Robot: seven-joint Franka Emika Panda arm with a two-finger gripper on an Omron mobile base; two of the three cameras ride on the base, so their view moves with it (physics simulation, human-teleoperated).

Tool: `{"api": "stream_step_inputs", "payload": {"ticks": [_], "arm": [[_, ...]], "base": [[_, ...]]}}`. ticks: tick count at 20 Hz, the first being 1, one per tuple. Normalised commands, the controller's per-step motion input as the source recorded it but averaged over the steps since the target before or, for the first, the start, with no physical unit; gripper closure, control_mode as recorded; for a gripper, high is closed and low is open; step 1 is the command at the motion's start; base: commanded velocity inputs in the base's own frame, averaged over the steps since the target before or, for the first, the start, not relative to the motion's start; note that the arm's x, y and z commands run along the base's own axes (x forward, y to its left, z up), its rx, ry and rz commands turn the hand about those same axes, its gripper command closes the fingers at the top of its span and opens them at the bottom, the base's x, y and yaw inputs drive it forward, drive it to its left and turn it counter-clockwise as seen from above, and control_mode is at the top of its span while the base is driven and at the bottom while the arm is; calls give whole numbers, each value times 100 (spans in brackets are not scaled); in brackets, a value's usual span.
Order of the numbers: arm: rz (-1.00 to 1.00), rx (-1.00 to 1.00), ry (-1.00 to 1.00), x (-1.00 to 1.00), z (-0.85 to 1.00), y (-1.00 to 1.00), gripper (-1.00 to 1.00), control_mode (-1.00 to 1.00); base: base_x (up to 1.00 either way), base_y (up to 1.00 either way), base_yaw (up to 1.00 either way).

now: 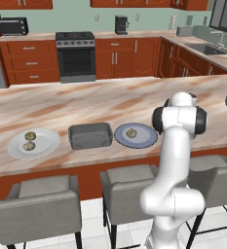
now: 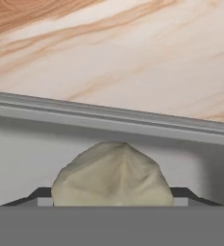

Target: Place two dumplings into each of the tupperware containers and then place the containers in the fridge.

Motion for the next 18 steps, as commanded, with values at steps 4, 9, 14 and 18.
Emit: {"api": "stream_step_inputs", "payload": {"ticks": [4,9,14,18], "arm": [[10,0,-2,-9,5,0,-100,-100],[7,4,-2,-18,18,2,-100,-100],[15,8,-16,-24,39,13,-100,-100],[31,9,-34,-77,87,20,-100,-100]], "base": [[0,0,0],[0,0,0],[0,0,0],[0,0,0]]}}
